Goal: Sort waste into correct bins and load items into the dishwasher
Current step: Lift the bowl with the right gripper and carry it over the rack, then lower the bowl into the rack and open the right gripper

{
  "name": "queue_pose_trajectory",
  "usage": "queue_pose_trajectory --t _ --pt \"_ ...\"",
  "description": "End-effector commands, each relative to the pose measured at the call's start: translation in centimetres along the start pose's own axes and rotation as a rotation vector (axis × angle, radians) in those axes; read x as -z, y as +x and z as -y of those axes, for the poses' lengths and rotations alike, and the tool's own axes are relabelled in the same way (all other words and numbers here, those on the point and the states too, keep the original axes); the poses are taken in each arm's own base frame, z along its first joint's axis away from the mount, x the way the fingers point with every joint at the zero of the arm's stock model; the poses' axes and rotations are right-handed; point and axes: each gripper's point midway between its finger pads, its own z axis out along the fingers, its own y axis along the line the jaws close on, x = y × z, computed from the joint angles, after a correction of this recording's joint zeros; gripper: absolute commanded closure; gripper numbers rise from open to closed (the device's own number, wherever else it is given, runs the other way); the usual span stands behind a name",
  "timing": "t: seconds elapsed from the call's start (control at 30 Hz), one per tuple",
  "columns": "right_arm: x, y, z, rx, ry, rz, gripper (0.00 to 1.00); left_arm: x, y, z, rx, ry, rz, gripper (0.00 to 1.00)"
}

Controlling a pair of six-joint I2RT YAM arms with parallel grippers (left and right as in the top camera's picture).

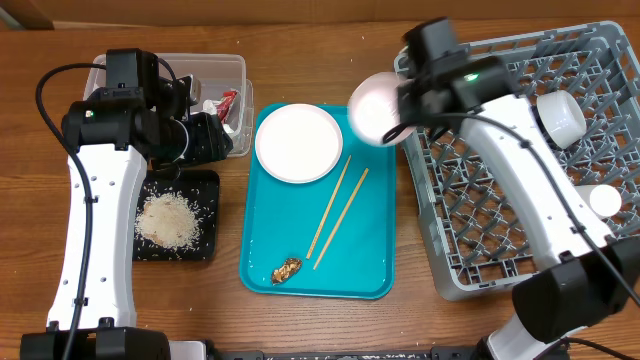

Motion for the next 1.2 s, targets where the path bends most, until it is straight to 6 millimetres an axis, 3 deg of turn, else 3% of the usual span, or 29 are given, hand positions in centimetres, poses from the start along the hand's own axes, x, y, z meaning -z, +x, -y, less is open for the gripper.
queue_pose_trajectory --t 0.0,0.07,0.2,0.33,0.4,0.57,0.87,1.17 --pt "2.8 -4.7 9.6 -0.07 0.391 0.204 0.96 0.3 -0.3 0.0 0.002 -0.002 0.015 0.41" --pt "4.0 -6.5 13.8 -0.147 0.543 0.29 0.96 0.3 -0.4 0.1 0.002 -0.001 0.017 0.41" --pt "6.4 -8.3 20.3 -0.318 0.755 0.422 0.96 0.3 -0.4 0.1 0.002 -0.001 0.017 0.41" --pt "8.7 -8.9 24.9 -0.454 0.953 0.527 0.96 0.3 -0.4 0.1 0.002 -0.001 0.016 0.41" --pt "8.8 -8.8 26.2 -0.491 1.014 0.543 0.96 0.3 -0.4 0.1 0.002 -0.001 0.016 0.41" --pt "5.2 -8.2 27.6 -0.472 1.048 0.468 0.96 0.3 -0.4 0.1 0.006 -0.001 0.016 0.41" --pt "-3.3 -5.5 27.5 -0.377 1.073 0.265 0.96 0.3 -0.2 0.0 0.008 -0.002 0.009 0.41" --pt "-6.8 -3.1 25.9 -0.395 0.988 0.173 0.96 0.3 -0.3 0.0 0.007 -0.002 0.013 0.41"
